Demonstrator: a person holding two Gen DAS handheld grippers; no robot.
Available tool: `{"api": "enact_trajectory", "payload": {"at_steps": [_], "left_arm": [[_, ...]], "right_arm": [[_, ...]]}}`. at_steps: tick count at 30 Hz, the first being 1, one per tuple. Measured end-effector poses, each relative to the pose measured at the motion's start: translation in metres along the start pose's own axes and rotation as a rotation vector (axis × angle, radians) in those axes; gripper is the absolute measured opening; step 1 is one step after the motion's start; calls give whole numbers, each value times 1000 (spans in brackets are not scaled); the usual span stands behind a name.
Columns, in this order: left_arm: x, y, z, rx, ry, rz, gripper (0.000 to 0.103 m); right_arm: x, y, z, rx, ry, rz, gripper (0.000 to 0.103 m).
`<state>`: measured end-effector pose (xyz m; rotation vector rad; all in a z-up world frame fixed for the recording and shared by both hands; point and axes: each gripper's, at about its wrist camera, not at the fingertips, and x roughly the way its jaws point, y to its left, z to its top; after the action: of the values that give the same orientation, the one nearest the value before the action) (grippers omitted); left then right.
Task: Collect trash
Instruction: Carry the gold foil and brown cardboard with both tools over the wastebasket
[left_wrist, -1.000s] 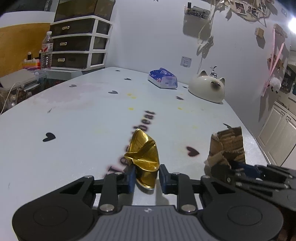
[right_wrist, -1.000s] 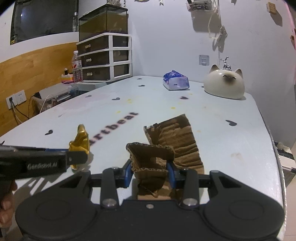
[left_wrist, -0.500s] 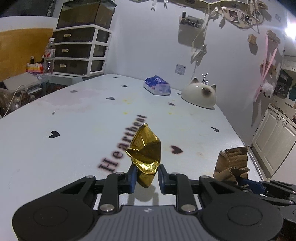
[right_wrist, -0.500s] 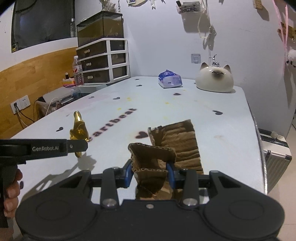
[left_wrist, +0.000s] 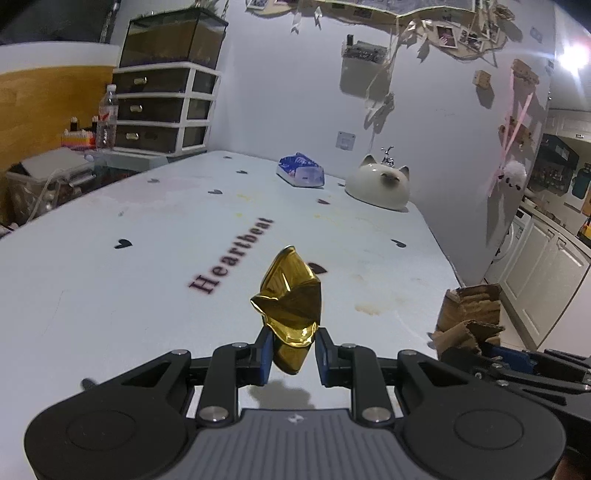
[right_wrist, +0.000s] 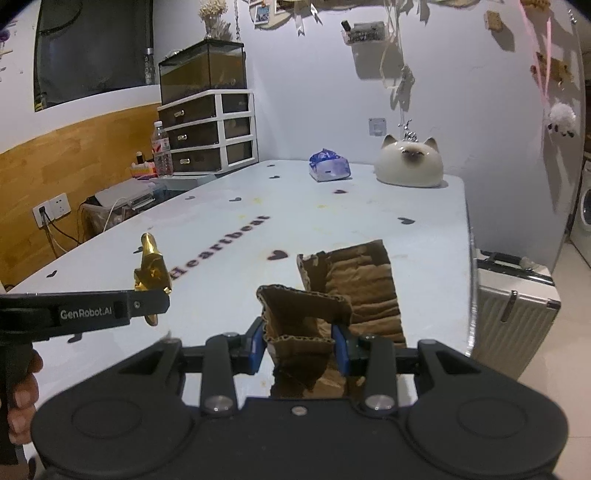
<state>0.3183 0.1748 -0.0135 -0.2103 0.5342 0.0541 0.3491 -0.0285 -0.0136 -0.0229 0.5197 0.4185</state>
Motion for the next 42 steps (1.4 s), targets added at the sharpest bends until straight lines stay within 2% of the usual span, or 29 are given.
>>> {"api": "enact_trajectory", "payload": {"at_steps": [12,23,32,42], "left_arm": [[-81,-27,-27,55,-37,17,25],[-140,-65,-56,97,-86,-18,25],[-167,-108,-89,127,-97,-72,25],[-181,-173,-126,199,-88,-169,25]], "right_arm": [[-89,-9,-17,-7,-75,-35,38],[-158,-15,-48,-6,-108,-70,38],[-209,-39,-82,19,-118,-119,38],[-266,-84,-121,54,-140,-213,38]]}}
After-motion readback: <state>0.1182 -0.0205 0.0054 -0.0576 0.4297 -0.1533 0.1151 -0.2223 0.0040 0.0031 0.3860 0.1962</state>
